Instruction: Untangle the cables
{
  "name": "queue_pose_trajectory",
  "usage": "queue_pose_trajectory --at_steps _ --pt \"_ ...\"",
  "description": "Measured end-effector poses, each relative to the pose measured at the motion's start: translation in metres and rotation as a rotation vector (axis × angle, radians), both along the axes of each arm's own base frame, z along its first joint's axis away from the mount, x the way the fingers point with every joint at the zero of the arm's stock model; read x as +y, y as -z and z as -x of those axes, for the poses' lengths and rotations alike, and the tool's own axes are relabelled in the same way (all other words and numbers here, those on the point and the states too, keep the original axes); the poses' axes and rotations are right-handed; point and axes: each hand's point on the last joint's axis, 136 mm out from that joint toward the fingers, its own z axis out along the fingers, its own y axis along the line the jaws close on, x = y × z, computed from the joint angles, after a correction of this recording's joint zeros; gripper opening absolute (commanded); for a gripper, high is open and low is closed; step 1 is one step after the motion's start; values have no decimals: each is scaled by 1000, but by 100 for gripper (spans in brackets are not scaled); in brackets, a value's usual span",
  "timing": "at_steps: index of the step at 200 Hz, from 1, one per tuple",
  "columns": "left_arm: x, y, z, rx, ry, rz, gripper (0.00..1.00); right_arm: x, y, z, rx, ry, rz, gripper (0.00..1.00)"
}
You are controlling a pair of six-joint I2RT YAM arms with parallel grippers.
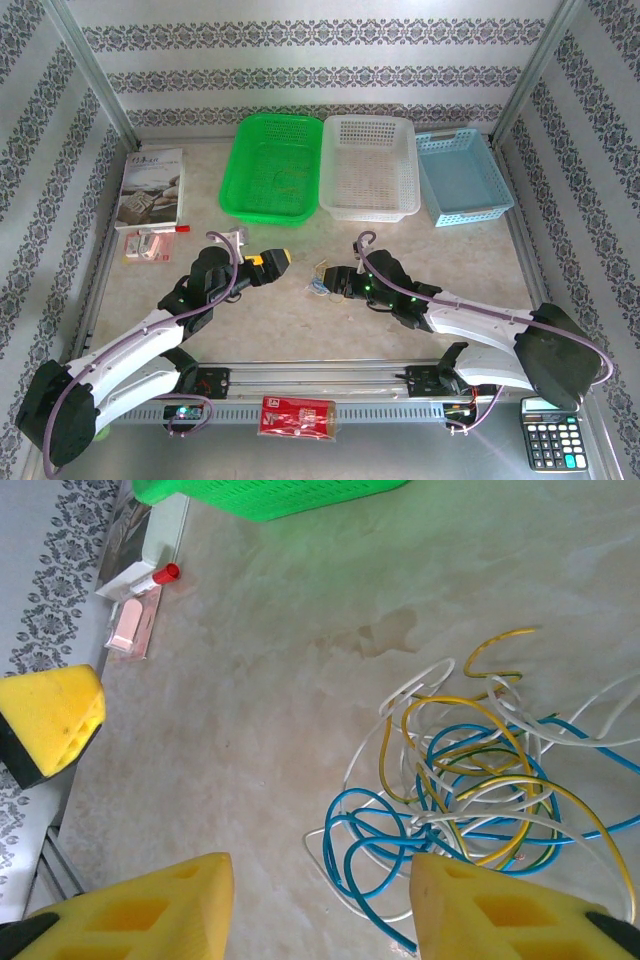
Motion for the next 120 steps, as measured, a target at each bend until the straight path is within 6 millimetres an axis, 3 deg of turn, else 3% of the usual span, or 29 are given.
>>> queue_pose_trajectory --at_steps 79,120 --pt "-1 -6 -2 -11 0 6 100 -4 10 3 17 3 16 47" --pt "-1 -6 -1 -10 1 6 100 -5 14 5 30 8 18 37"
